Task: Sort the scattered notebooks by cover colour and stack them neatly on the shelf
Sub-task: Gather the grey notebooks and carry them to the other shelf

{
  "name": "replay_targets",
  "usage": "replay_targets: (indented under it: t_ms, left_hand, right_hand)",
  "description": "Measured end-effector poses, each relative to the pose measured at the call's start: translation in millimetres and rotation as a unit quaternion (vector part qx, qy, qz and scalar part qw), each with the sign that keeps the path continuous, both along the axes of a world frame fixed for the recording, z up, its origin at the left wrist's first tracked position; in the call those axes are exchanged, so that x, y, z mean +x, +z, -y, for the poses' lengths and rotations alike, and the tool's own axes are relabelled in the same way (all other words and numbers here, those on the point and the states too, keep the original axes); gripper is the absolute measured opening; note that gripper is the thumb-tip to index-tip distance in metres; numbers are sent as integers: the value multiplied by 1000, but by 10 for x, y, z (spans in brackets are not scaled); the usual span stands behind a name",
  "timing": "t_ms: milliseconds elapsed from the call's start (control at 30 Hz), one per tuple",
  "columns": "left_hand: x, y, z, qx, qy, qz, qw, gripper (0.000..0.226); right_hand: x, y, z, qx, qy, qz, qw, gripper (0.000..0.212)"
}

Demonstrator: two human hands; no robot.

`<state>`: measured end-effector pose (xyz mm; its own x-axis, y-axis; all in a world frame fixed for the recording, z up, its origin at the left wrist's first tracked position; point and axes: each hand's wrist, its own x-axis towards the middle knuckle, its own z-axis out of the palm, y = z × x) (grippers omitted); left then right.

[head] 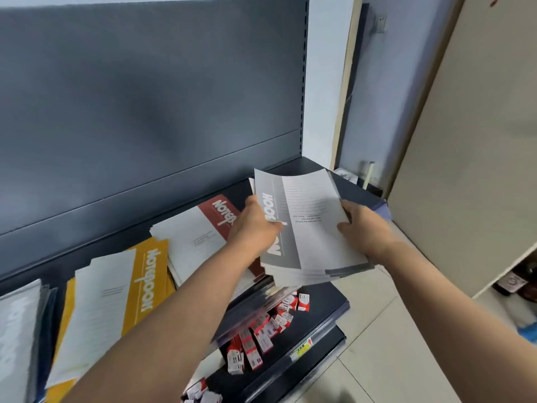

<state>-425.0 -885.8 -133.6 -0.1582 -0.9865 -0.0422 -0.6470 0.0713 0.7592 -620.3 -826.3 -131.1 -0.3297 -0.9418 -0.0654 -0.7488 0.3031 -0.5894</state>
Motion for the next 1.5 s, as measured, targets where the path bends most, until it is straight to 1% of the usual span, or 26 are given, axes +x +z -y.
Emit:
replay_targets:
  t_ms: [100,233,400,467,667,733,800,900,967,1033,1133,1200,1300,1367,1500]
  left_hand:
    - [-138,-42,146,15,36,2,999,47]
    - [-389,-89,312,28,99,2,995,53]
    - [-770,-170,456,51,131,33,990,53]
    - [-876,-207,475,58,144,55,986,52]
    - [-960,-188,499,53,173,186,966,53]
    - [-970,-219,477,46,183,192,963,50]
    - [-986,-256,445,37,201,178,963,50]
    - [-1002,-268,357,22,210,186,960,51]
    - [-973,-243,292,1,202,198,959,44]
    - [-882,-176,196,-23,211,195,958,34]
    - [-568,-15,-9,-33,273,208,939,29]
    - [-232,76,-228,-29,316,222,922,31]
    - [344,181,-718,-9,363,238,901,35]
    - [719,240,-1165,18,399,237,886,34]
    - [1369,262,-2177,57,463,231,854,27]
  right_hand:
    - [-152,-20,330,-8,25,-11,1000,53]
    - [-392,-24,701,9,76,-35,997,53]
    - [-723,-87,1092,18,125,-68,990,54]
    - [-804,-130,1173,15,137,-83,987,48]
    - [-882,-263,1281,22,196,-148,969,39]
    - [-889,-284,1284,23,212,-157,964,38]
    - [-879,-285,1258,27,219,-184,958,38]
    - [-768,-228,1191,14,241,-264,934,39]
    - [-621,-171,1147,-11,286,-273,918,49]
    - [-429,-113,1109,-51,335,-279,899,54]
    - [-75,-1,1066,-75,391,-289,871,49]
    - [210,48,991,-73,426,-282,857,40]
    - [679,97,784,-76,485,-273,827,37]
    - [1047,115,573,-95,529,-270,799,39]
    - [1864,169,-44,-129,615,-234,742,38]
